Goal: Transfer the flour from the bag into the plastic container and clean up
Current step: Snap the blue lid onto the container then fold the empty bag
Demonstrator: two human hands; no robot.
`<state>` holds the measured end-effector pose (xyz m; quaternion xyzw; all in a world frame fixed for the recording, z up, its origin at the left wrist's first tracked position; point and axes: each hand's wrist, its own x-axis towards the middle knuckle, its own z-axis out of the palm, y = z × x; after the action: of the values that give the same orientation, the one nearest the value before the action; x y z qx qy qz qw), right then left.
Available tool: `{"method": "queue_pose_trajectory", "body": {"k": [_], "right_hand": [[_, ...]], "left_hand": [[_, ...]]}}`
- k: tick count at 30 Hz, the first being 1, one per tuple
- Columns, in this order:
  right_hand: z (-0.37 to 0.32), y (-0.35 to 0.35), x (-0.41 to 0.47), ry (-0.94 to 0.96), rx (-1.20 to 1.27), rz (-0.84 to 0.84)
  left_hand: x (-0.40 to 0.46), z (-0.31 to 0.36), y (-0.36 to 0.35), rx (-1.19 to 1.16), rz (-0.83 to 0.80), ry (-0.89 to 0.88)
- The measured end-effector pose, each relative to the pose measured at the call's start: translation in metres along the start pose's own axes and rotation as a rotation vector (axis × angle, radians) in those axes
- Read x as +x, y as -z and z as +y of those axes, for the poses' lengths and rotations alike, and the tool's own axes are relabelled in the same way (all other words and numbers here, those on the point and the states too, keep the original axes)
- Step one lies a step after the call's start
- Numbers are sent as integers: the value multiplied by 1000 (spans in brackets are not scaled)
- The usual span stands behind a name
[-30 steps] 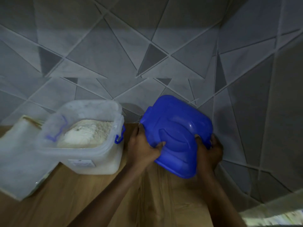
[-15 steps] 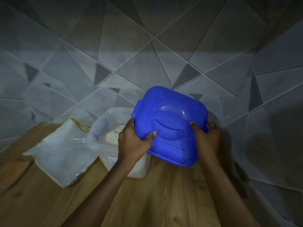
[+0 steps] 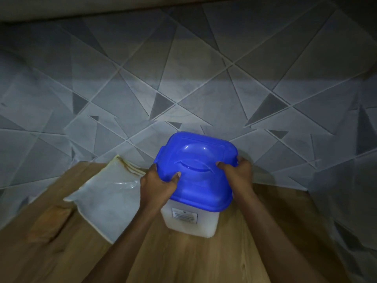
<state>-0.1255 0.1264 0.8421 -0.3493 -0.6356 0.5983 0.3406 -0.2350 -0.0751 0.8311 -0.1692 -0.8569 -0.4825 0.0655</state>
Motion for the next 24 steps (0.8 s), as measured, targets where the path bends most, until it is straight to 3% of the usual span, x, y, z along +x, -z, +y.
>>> {"method": "queue_pose_trajectory", "body": {"k": [11,24], "right_hand": [[-2,-25,6,-120,-33,-1],[0,-28,9,-49,-220,-7]], "left_hand": [[12,-14,1,-41,-31,96],[15,-23,-6,-9,-10,113]]}}
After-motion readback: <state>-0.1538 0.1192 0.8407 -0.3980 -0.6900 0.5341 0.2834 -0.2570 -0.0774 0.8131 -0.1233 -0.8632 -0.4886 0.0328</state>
